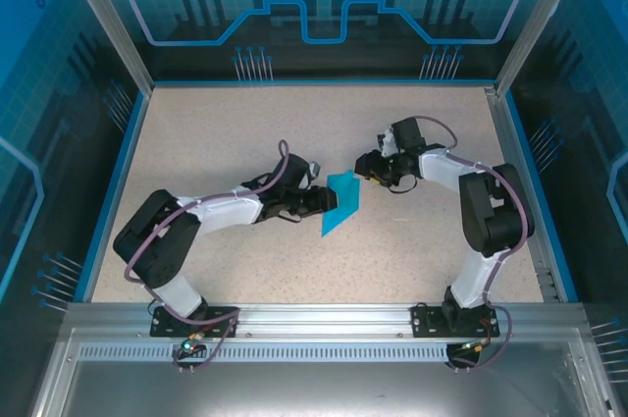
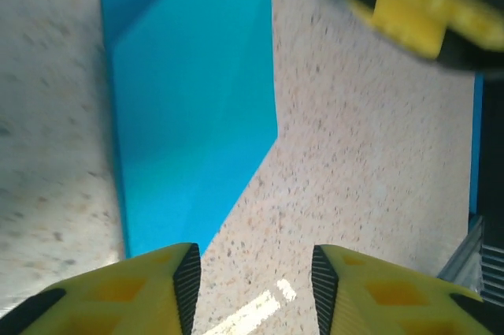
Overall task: Fold a paper plane with a square sheet of paper (pick it up from the middle)
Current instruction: Pick up the paper from the center of the table.
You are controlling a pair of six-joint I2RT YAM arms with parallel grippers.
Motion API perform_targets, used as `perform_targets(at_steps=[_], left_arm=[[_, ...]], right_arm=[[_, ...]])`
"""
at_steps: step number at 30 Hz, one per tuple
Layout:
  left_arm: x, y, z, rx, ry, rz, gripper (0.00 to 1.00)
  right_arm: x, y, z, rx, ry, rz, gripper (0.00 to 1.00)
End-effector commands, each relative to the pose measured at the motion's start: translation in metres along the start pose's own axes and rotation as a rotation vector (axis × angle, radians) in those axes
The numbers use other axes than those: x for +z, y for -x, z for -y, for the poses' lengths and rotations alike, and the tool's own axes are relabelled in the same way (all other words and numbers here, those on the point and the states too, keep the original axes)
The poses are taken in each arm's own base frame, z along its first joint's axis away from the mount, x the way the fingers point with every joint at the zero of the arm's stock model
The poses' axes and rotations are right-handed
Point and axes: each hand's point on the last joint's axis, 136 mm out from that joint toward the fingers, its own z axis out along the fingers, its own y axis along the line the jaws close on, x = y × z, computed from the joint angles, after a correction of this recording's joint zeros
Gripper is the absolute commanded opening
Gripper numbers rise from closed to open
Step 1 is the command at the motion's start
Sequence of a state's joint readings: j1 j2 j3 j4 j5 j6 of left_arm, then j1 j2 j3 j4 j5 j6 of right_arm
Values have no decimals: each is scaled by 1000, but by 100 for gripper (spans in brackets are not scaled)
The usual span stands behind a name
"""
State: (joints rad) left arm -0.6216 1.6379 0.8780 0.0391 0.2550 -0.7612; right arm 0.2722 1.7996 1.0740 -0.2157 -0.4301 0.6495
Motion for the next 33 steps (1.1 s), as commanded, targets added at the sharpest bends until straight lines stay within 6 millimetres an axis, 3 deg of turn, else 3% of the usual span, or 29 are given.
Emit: perform_targets(at_steps=[1,11,17,22,26,30,33], left_arm=[[-17,18,-29,-63,120,72,51],[-28,30,-67,-171,181,116,74],[-25,31,-71,-188,155,99,84],[-25,33,-70,-186,120,94,93],[-34,39,-67,-172,56,95,98],[-43,40,-60,-169,-33,69,98],[-48,40,-42,-162,-142,38,98]], right_arm=[[8,-21,-15,8,28,-38,49],[44,-45,-24,-9,36,-110,44],[53,-47,-24,-24,44,-123,40],[58,-51,-33,-42,113,-131,30],[55,-45,-38,-36,186,-90,11],[39,-31,-56,-49,298,-29,6],[19,-20,-77,-82,373,8,6]])
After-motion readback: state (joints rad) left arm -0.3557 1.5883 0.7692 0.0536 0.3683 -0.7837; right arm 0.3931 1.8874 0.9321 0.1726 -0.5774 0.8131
